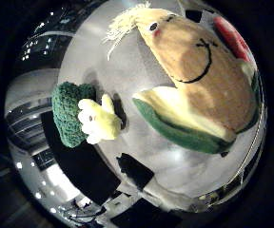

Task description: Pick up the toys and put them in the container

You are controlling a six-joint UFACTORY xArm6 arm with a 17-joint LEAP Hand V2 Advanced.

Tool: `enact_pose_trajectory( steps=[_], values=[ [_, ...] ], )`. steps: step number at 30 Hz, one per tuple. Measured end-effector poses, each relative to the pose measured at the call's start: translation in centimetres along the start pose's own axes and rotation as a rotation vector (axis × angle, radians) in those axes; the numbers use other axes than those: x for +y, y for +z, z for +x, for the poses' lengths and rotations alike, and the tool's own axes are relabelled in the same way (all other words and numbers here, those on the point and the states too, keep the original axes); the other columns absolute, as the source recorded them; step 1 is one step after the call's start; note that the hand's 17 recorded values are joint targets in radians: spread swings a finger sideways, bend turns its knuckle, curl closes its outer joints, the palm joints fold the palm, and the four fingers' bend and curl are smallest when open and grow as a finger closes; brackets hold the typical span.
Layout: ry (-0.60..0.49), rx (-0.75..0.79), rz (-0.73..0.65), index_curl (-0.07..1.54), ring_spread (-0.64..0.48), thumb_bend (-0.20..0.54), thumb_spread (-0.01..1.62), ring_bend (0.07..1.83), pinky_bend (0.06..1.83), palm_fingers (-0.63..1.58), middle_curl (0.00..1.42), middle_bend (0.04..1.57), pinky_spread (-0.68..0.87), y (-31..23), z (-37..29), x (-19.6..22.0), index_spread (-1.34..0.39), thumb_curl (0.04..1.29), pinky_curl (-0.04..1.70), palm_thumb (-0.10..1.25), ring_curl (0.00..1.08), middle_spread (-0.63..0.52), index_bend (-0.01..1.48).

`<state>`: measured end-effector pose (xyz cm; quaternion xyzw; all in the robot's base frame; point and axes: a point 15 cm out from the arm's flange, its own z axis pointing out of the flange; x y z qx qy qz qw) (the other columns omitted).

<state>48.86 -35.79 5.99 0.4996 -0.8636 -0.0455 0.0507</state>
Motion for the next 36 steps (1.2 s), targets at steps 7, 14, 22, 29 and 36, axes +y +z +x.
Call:
enact_pose_trajectory(
  steps=[7, 14, 22, 29, 36],
  values=[
    [-0.025, 0.044, -0.019, 0.56, 0.18, 0.072, 0.97, 0.17, 0.11, 0.46, 0.31, 0.35, 0.38, 0.1, 0.8, 0.4, -0.29, 0.38, 0.19, 0.81, 0.15, 0.03, 0.93],
    [-0.047, 0.09, -0.046, 0.61, -0.08, 0.041, 0.88, 0.3, 0.1, 0.58, 0.42, 0.65, 0.33, -1.5, 2.0, 1.5, -0.39, 0.45, 0.07, 1.0, 0.19, -0.22, 1.09],
    [-0.061, 0.125, -0.008, 0.59, -0.24, -0.023, 0.86, 0.45, 0.15, 0.64, 0.46, 0.76, 0.26, -9.8, 3.7, 3.2, -0.4, 0.48, 0.03, 1.04, 0.22, -0.33, 1.07],
    [-0.148, 0.086, 0.026, 0.5, -0.37, -0.026, 0.86, 0.79, 0.72, 1.07, 0.48, 0.7, -0.25, -18.5, 0.9, 7.1, -0.42, 0.49, 0.14, 1.01, 0.34, -0.37, 0.67],
    [-0.28, -0.013, 0.088, 0.53, -0.37, -0.025, 0.81, 0.9, 0.97, 1.05, 0.56, 0.7, -0.51, -24.2, -7.1, 12.4, -0.46, 0.54, 0.28, 0.98, 0.44, -0.38, 0.53]
  ],
)
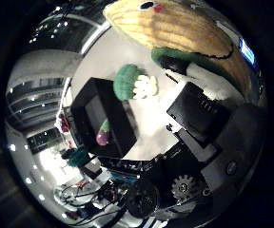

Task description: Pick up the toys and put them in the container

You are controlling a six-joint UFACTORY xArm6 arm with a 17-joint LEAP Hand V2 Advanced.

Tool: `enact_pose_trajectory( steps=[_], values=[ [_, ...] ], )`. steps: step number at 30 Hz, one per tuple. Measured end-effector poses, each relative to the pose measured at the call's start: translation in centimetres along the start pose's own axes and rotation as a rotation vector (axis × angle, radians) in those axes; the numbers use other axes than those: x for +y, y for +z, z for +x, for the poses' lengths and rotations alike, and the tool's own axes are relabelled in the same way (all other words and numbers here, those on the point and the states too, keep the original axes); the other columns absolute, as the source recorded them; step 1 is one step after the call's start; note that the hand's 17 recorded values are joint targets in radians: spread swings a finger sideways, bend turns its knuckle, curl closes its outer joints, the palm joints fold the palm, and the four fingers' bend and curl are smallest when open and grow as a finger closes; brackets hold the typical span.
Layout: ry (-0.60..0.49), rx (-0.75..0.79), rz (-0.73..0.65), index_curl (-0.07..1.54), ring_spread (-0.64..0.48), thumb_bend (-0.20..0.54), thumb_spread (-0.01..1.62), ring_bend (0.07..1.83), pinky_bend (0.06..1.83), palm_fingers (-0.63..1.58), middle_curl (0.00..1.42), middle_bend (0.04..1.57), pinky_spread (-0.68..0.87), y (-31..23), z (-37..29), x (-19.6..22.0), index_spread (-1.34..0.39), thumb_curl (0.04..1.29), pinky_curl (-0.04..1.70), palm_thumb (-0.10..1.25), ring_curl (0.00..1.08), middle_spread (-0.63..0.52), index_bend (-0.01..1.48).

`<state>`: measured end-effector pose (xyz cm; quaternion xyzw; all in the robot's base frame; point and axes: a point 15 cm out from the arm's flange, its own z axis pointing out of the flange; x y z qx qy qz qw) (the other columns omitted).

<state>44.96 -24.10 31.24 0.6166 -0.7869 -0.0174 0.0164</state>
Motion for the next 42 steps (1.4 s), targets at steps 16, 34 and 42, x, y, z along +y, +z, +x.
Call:
enact_pose_trajectory(
  steps=[16, 34, 42],
  values=[
    [-0.421, -0.109, 0.053, 0.65, -0.36, -0.026, 0.78, 0.92, 1.01, 1.02, 0.68, 0.7, -0.54, -2.8, -30.5, 8.7, -0.49, 0.59, 0.35, 0.96, 0.52, -0.38, 0.49],
    [-0.643, -0.07, -0.056, 0.38, 0.21, -0.032, 0.98, 0.23, 0.58, -0.1, 0.35, 0.14, 0.4, 5.6, -38.3, 13.9, -0.49, 0.42, 0.22, 0.78, 0.27, 0.06, 0.16],
    [-0.592, -0.044, -0.041, 0.31, 0.23, -0.027, 0.96, 0.19, 0.48, -0.08, 0.27, 0.15, 0.39, 4.2, -31.1, 10.9, -0.49, 0.37, 0.23, 0.73, 0.25, 0.08, 0.16]
  ],
)
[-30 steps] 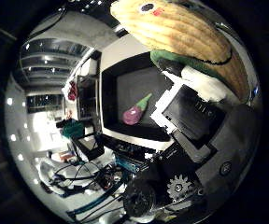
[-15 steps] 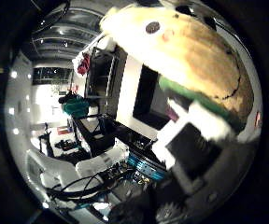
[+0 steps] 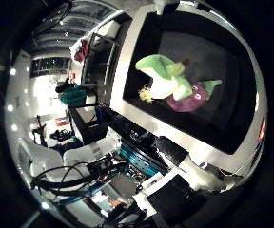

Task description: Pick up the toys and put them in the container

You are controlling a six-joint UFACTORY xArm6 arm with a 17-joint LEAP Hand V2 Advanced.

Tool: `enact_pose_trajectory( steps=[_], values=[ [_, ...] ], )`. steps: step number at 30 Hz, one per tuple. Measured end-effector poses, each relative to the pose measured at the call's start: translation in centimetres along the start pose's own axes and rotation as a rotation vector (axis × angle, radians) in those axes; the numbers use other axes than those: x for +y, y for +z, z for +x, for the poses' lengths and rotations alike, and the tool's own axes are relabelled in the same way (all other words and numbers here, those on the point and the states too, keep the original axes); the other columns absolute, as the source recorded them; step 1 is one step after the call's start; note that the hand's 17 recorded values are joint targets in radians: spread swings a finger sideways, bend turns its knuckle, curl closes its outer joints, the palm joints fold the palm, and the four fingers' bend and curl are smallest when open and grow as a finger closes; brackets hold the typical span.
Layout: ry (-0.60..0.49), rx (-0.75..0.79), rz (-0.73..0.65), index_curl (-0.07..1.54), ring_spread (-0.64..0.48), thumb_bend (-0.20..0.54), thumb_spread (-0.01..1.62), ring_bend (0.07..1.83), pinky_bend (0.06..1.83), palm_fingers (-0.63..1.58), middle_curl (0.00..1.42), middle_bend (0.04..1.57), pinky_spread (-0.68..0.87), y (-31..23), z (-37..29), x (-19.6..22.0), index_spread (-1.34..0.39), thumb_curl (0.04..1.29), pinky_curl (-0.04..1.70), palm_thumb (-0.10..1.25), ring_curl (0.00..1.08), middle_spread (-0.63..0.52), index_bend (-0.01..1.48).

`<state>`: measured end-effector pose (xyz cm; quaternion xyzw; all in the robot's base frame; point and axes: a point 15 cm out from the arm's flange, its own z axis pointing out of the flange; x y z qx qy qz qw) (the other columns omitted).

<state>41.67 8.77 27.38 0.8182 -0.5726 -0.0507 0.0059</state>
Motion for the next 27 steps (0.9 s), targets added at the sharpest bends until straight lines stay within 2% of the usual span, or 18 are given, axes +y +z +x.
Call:
enact_pose_trajectory(
  steps=[9, 14, 20, 27],
  values=[
    [0.133, 0.095, 0.016, 0.32, 0.19, -0.024, 0.97, 0.2, 0.35, 0.07, 0.28, 0.2, 0.36, -3.3, 13.9, 5.8, -0.46, 0.36, 0.25, 0.74, 0.24, 0.05, 0.19],
    [0.268, 0.099, 0.041, 0.32, 0.17, -0.021, 0.99, 0.2, 0.32, 0.14, 0.3, 0.2, 0.35, -2.9, 20.2, 8.4, -0.41, 0.35, 0.26, 0.76, 0.25, 0.03, 0.17],
    [0.387, 0.102, 0.08, 0.3, 0.16, -0.024, 1.01, 0.21, 0.3, 0.17, 0.31, 0.21, 0.35, 1.3, 27.2, 8.2, -0.37, 0.36, 0.27, 0.75, 0.26, 0.02, 0.16],
    [0.449, 0.022, 0.012, 0.28, 0.16, -0.023, 1.01, 0.21, 0.29, 0.17, 0.33, 0.21, 0.35, 7.7, 29.1, 8.2, -0.33, 0.37, 0.29, 0.76, 0.26, 0.02, 0.15]
  ],
)
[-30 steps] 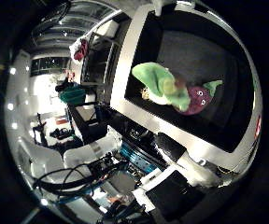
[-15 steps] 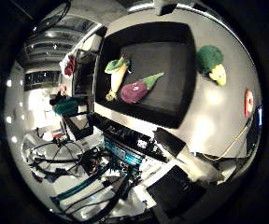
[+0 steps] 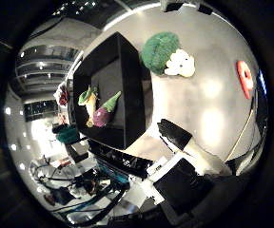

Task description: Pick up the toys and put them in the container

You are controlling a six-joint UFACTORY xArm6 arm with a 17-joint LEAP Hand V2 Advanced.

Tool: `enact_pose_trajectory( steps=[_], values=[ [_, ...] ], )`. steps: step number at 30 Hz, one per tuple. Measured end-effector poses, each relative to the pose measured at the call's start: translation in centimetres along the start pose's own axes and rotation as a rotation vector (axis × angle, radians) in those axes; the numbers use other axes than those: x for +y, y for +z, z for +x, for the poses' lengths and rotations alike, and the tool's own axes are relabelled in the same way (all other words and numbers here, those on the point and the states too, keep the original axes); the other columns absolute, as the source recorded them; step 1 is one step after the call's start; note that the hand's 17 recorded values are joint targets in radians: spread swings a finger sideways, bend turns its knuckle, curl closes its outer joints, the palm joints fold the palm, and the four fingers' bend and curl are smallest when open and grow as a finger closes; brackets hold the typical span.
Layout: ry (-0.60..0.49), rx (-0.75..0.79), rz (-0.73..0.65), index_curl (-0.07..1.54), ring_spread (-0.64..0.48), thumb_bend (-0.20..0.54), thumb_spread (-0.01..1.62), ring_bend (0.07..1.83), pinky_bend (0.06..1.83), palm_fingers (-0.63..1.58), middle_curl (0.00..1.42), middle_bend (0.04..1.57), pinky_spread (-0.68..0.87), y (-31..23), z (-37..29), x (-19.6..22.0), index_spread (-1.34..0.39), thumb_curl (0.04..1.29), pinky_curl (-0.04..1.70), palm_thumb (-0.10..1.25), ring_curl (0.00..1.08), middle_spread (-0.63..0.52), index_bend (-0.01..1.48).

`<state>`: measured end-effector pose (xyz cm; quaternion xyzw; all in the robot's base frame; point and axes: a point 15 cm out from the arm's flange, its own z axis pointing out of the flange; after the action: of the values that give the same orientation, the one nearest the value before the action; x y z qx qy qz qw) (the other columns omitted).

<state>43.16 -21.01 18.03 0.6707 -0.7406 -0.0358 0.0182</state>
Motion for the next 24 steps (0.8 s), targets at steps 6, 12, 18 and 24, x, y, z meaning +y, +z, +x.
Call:
enact_pose_trajectory(
  steps=[6, 12, 18, 24],
  values=[
    [-0.013, -0.011, -0.021, 0.25, 0.17, -0.028, 1.02, 0.27, 0.37, 0.07, 0.31, 0.18, 0.35, 1.8, -0.4, -2.5, -0.32, 0.36, 0.32, 0.73, 0.28, 0.06, 0.12],
    [-0.016, -0.012, -0.01, 0.22, 0.17, -0.024, 1.02, 0.33, 0.45, -0.01, 0.31, 0.19, 0.35, 2.3, 0.0, -5.0, -0.36, 0.35, 0.33, 0.72, 0.29, 0.09, 0.14],
    [-0.044, -0.003, 0.014, 0.21, 0.17, -0.02, 1.0, 0.33, 0.48, -0.05, 0.3, 0.17, 0.35, 2.3, -0.4, -8.3, -0.41, 0.36, 0.34, 0.76, 0.28, 0.1, 0.13],
    [-0.09, 0.007, 0.0, 0.2, 0.17, -0.018, 0.98, 0.32, 0.48, -0.07, 0.28, 0.17, 0.34, 3.6, -1.5, -10.4, -0.44, 0.38, 0.33, 0.81, 0.28, 0.1, 0.14]
  ],
)
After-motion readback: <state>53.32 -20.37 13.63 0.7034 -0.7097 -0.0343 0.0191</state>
